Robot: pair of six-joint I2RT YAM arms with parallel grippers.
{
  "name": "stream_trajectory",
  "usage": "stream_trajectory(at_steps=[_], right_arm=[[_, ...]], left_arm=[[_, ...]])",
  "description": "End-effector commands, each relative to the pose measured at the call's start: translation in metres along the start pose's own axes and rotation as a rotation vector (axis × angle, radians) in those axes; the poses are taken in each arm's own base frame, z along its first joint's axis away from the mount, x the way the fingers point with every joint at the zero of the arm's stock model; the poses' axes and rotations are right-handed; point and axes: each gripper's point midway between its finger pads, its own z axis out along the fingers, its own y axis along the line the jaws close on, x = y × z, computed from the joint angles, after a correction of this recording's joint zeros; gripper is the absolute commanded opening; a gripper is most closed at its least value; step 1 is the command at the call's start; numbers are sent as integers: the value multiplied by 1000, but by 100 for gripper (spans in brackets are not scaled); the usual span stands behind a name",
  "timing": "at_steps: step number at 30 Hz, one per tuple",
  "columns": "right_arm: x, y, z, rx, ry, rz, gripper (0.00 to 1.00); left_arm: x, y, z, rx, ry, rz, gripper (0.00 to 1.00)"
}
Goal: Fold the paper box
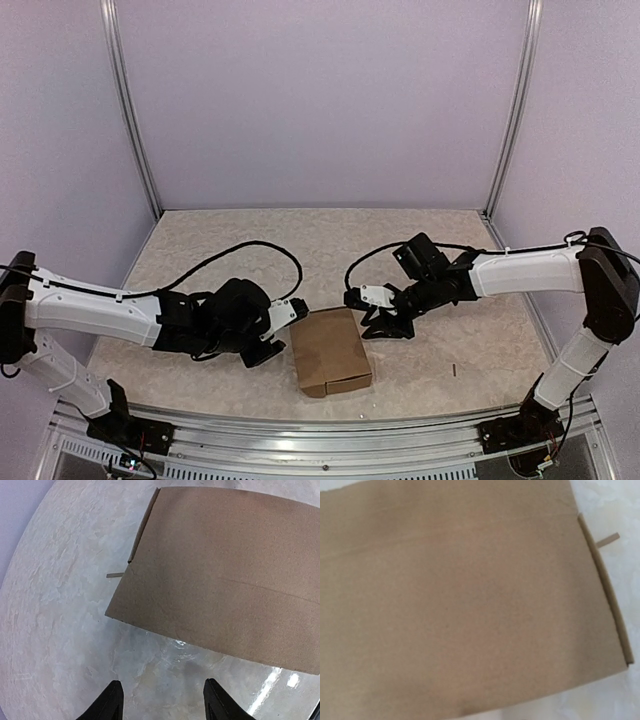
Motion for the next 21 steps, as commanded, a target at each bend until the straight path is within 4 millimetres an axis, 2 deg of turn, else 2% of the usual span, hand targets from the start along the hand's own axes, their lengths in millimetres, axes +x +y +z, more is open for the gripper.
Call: stream_trajectory(at_steps=[1, 11, 18, 21], right_arm=[[-3, 4, 2, -25, -9, -14, 30], [-17, 15, 12, -29, 7, -85, 29], [-2, 17, 24, -39, 66, -63, 32], [5, 18, 24, -41, 79, -58, 32]], left_arm=[[11, 4, -3, -28, 74, 139, 55], [21, 25, -6, -119, 94, 116, 59], [3, 47, -15, -145, -11, -124, 70], [-1, 50, -18, -139, -26, -150, 70]])
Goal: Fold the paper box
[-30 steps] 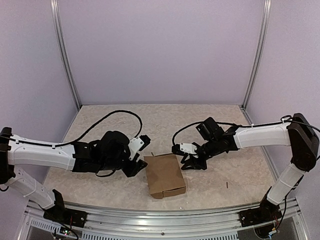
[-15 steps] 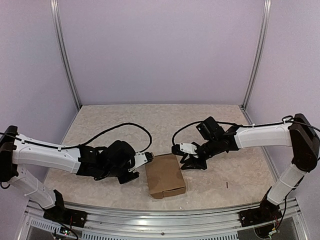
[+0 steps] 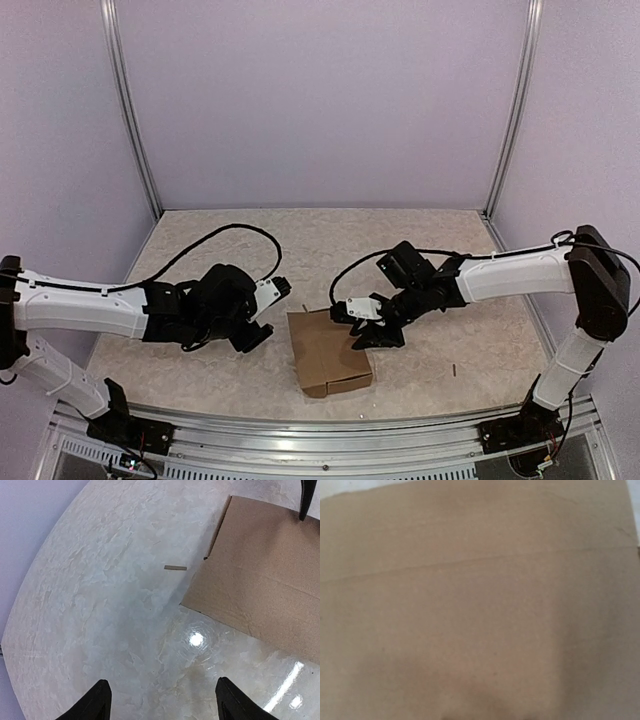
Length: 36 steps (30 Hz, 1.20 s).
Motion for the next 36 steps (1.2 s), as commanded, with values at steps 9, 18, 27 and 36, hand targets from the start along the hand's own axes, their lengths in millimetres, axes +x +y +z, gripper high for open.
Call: stream_trajectory(at_steps=[9, 18, 27, 36], right_arm=[[40, -3, -11, -12, 68, 85, 32], [49, -18, -28, 30, 63, 108, 32], [64, -28, -38, 67, 71, 140, 33], [71, -40, -48, 109, 56, 174, 34]], left_arm=[[-22, 7, -21, 15, -116, -57, 69], [-31, 3, -28, 39, -159, -51, 68], [-27, -21, -8, 105, -160, -168, 66], [-47, -33, 49, 50, -211, -326, 62]])
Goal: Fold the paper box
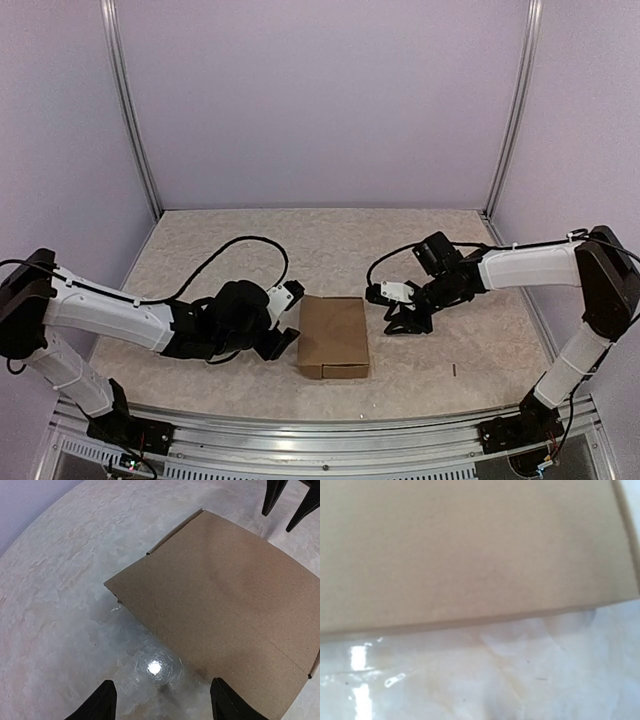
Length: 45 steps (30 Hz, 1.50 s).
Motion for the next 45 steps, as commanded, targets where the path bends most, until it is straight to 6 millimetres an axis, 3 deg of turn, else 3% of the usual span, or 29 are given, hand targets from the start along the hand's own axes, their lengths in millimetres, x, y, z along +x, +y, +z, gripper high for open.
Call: stream_trajectory(at_steps=[1, 7, 12, 16, 23, 30, 37, 45], right_arm=[[-1, -5, -10, 27, -12, 12, 35], [-49, -2, -35, 73, -139, -41, 37], [-62, 5, -17, 26, -125, -71, 36], [-49, 6, 3, 1, -68, -61, 34], [-18, 6, 21, 4, 25, -47, 32], [14, 0, 14, -7, 58, 19, 31], [24, -11, 0, 11, 40, 62, 31], [28, -18, -4, 30, 38, 75, 31]], left_arm=[[-20, -3, 31, -65, -43, -70, 62], [-23, -25, 27, -71, 5, 22, 62], [-19, -19, 12, -76, 19, 3, 62], [-21, -7, -6, -103, -2, -22, 62], [9, 14, -11, -98, 27, -164, 63], [15, 24, -8, -85, 6, -246, 63], [16, 16, 9, -40, -16, -306, 63], [-9, 3, 39, -8, -64, -332, 62]])
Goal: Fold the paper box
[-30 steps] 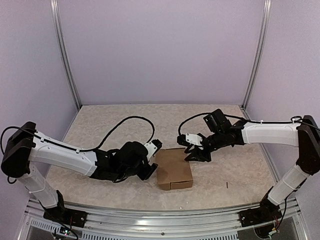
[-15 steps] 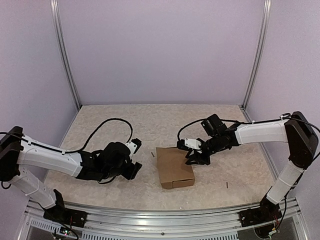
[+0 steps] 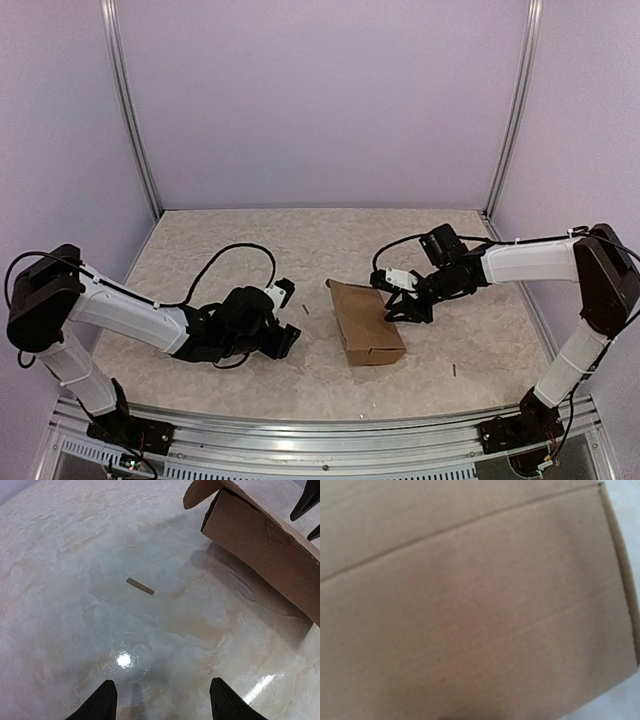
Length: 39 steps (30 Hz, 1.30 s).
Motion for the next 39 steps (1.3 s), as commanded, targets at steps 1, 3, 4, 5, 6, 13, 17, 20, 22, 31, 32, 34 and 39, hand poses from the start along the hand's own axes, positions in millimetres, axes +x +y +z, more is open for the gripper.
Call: stream_trajectory(at_steps=[1, 3, 4, 5, 6, 13, 17, 20, 22, 31, 32, 34, 39], right_arm=[[34, 6, 2, -11, 101, 45, 31], [38, 4, 1, -7, 105, 57, 31], [40, 2, 0, -4, 107, 62, 32], [41, 0, 0, -1, 106, 67, 32], [42, -1, -2, 1, 103, 71, 32], [40, -9, -4, 26, 90, 83, 32], [37, -12, -5, 33, 84, 85, 33], [34, -17, -12, 62, 87, 89, 33], [32, -20, -19, 81, 83, 91, 33], [-9, -26, -47, 122, -29, 97, 38], [-17, -23, -49, 112, -50, 85, 39], [-31, -15, -47, 82, -71, 43, 43], [-58, 3, -23, -15, -96, -9, 48]], left_arm=[[-30, -20, 16, 55, -73, -38, 62], [-33, -27, 27, 71, -61, -20, 62], [-36, -33, 32, 83, -61, -12, 62], [-38, -37, 35, 94, -63, -3, 62], [-37, -40, 41, 101, -56, 8, 62], [-57, -63, 58, 177, -108, 59, 62], [-60, -74, 66, 195, -107, 83, 62], [-54, -76, 63, 165, -58, 99, 61], [-45, -74, 55, 142, -26, 115, 62], [30, -30, 27, 8, 189, 97, 61], [32, -26, 22, -6, 186, 93, 61], [31, -19, 13, -24, 162, 81, 62], [3, -3, -5, -80, 63, 57, 62]])
